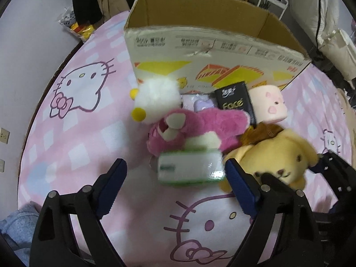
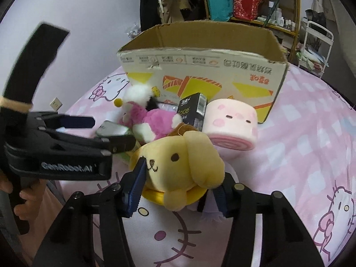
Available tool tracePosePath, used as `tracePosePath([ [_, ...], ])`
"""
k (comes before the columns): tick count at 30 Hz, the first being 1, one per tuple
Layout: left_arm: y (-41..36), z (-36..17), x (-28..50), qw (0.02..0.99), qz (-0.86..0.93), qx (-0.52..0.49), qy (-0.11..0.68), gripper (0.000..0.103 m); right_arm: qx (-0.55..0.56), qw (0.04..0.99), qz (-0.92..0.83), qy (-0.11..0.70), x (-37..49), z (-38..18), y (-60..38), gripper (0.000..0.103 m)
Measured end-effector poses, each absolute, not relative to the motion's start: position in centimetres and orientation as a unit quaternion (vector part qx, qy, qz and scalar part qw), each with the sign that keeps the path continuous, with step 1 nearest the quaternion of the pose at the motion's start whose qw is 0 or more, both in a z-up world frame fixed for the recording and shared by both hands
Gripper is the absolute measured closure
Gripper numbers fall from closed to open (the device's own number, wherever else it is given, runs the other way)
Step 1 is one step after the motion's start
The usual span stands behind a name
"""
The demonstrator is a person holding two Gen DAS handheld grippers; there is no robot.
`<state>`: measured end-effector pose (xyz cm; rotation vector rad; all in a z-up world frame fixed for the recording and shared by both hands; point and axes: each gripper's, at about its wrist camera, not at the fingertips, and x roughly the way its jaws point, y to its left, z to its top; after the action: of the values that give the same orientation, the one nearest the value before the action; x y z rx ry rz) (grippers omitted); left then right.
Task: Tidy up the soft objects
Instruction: 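Lower the left gripper onto the green tissue pack while the right gripper lowers onto the yellow plush, then close the left gripper on the green tissue pack while the right gripper grasps the yellow plush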
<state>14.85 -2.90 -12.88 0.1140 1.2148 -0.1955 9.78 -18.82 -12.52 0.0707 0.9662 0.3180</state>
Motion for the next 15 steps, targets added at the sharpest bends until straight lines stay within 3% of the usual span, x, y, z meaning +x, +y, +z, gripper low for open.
tracePosePath([
  [1, -2.8, -13.1, 14.9, 0.812, -0.092, 0.052, 0.574, 0.017, 0.034, 0.874, 0.148, 0.462, 9.8, -12.5, -19.0, 0.045],
  [3, -2.8, -13.5, 15.0, 0.804, -0.099, 0.044, 0.585, 0.039, 0.041, 0.875, 0.141, 0.462, 9.8, -12.3, -19.5, 0.045],
  [5, -2.6, -13.9, 15.1, 0.793, -0.117, 0.019, 0.597, 0.051, 0.044, 0.876, 0.138, 0.46, 9.7, -12.2, -19.8, 0.045],
  [15, -2.9, -11.8, 12.7, 0.841, -0.104, 0.051, 0.529, 0.051, 0.055, 0.899, 0.1, 0.423, 8.7, -10.5, -21.5, 0.047],
])
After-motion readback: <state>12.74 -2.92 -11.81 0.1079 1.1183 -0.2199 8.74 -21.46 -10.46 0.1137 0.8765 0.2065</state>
